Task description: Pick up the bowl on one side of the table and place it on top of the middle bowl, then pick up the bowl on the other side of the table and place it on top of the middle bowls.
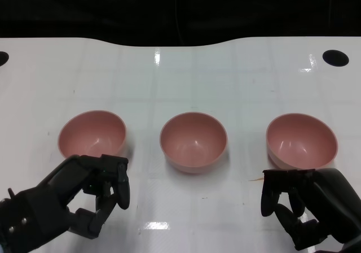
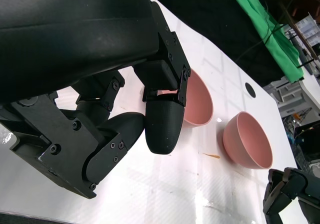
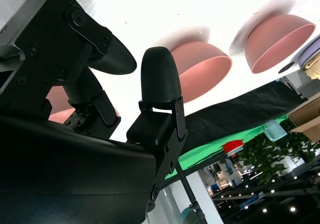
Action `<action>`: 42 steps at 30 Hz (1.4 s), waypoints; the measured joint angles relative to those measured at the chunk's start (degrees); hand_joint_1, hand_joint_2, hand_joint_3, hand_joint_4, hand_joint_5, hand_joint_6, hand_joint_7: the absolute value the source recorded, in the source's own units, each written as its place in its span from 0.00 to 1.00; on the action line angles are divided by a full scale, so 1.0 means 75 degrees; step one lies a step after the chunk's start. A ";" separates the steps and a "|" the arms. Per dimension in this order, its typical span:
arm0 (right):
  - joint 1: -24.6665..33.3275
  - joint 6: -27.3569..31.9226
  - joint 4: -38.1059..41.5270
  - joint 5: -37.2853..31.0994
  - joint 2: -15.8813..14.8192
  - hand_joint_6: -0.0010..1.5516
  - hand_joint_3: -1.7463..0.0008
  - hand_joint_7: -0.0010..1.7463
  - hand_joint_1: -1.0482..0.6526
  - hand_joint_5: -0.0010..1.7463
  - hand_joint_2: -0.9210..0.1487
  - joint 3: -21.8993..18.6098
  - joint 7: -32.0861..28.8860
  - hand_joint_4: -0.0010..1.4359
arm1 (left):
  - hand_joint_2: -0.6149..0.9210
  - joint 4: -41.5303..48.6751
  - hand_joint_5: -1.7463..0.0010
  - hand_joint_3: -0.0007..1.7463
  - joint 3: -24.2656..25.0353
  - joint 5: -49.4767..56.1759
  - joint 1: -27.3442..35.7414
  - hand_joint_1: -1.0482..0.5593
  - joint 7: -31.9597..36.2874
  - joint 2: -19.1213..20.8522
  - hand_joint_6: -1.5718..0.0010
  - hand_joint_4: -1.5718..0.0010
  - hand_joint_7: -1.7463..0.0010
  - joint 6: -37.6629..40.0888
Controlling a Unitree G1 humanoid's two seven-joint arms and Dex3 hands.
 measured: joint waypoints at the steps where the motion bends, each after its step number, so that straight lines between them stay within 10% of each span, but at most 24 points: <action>1: 0.0000 0.0000 -0.0011 0.0000 0.0000 0.56 0.11 0.81 0.57 1.00 0.72 0.0000 0.0006 0.66 | 0.64 0.0000 0.00 0.82 0.0000 0.0000 0.0026 0.58 0.0000 0.0000 0.48 0.46 0.12 0.0002; 30: 0.0106 -0.0007 -0.0138 0.0000 0.0019 0.57 0.11 0.73 0.58 0.99 0.72 0.0002 -0.0021 0.63 | 0.64 -0.0311 0.00 0.83 -0.0004 0.0062 0.0114 0.58 0.0000 0.0050 0.49 0.46 0.12 0.0186; 35: 0.0101 -0.0010 -0.0137 -0.0001 0.0077 0.57 0.26 0.56 0.56 0.93 0.65 0.0000 -0.0201 0.61 | 0.64 -0.0309 0.00 0.83 -0.0003 0.0061 0.0114 0.59 0.0001 0.0050 0.49 0.46 0.12 0.0186; 42: 0.0099 0.0342 -0.0382 -0.0251 0.0087 0.46 0.73 0.25 0.47 0.66 0.25 -0.0038 -0.0266 0.41 | 0.64 -0.0303 0.00 0.82 -0.0002 0.0074 0.0112 0.59 0.0059 0.0049 0.50 0.47 0.12 0.0186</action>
